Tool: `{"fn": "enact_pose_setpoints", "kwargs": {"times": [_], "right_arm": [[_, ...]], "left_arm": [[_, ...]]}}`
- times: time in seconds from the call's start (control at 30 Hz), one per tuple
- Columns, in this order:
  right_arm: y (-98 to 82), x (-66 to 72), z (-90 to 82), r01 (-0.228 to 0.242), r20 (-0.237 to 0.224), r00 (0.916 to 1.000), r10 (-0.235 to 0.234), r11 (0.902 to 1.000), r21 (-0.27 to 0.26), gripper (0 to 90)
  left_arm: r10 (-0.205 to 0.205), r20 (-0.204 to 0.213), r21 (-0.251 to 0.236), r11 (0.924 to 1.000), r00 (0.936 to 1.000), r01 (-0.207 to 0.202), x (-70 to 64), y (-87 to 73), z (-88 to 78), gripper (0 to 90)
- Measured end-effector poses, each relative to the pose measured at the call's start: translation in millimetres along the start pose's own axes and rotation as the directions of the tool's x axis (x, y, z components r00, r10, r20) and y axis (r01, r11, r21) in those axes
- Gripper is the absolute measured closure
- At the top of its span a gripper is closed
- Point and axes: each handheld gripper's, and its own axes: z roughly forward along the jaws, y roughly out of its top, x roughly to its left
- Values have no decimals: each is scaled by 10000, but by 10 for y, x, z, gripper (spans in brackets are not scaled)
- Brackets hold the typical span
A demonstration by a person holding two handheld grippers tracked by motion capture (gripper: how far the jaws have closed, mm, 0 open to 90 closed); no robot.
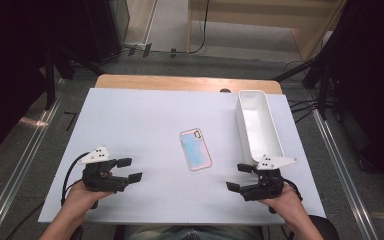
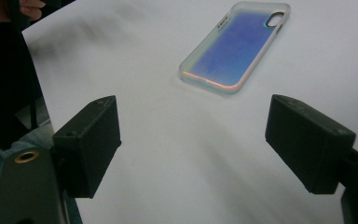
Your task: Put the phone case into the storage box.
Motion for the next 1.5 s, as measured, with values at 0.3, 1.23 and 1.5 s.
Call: {"fn": "enact_pose_setpoints", "kwargs": {"times": [0.3,1.23,1.5], "right_arm": [[4,1,0,-88,-29,10000,88,10000,-29,166],[11,5,1,-270,57,9996,270,9996,79,166],[39,14,-6,-185,117,9998,186,9998,-98,165]], "left_arm": [[-4,99,8,10000,10000,4,-2,1,-7,262],[-120,183,-63,9999,9998,121,4,11,-13,262],[-180,274,-42,9998,9995,182,-5,14,-11,262]]}}
